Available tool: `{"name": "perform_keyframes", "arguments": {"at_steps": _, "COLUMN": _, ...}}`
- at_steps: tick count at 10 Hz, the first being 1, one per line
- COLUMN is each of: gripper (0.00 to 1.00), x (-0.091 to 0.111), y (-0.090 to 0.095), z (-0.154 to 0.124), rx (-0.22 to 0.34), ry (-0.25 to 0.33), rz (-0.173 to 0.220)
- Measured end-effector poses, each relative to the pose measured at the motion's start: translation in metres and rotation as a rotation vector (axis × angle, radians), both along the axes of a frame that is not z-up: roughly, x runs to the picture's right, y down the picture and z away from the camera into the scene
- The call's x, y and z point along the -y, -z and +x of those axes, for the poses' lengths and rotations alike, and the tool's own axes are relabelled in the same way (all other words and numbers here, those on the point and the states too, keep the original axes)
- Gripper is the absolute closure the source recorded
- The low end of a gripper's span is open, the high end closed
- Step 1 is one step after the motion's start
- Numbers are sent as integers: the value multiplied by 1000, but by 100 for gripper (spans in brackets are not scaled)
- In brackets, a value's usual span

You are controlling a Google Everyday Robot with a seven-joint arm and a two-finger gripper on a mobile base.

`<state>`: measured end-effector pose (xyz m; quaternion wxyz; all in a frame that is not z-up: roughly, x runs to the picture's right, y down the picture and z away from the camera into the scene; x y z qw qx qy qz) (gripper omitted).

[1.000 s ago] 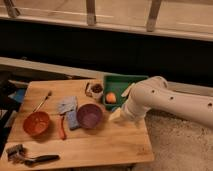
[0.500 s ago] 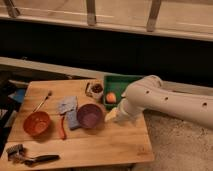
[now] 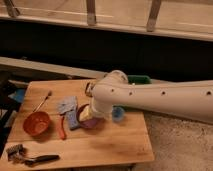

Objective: Place pepper in red bowl

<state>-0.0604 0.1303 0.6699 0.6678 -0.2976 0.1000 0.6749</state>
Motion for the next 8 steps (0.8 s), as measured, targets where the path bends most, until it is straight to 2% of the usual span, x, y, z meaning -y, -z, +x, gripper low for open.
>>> {"name": "perform_keyframes", "arguments": {"at_steps": 2, "gripper": 20, "x": 5, "y": 1, "z": -54, "rx": 60, "ry": 28, "rz": 14}}
{"name": "perform_keyframes", "arguments": {"at_steps": 4, "gripper": 20, "x": 9, "y": 4, "z": -96, "rx": 98, "ry": 33, "rz": 25}}
{"name": "perform_keyframes", "arguments": {"at_steps": 5, "gripper": 20, "x": 10, "y": 4, "z": -103, "rx": 104, "ry": 34, "rz": 28}}
{"name": "perform_keyframes", "arguments": {"at_steps": 8, "gripper": 20, "x": 10, "y": 3, "z": -102, "rx": 103, "ry": 33, "rz": 28}}
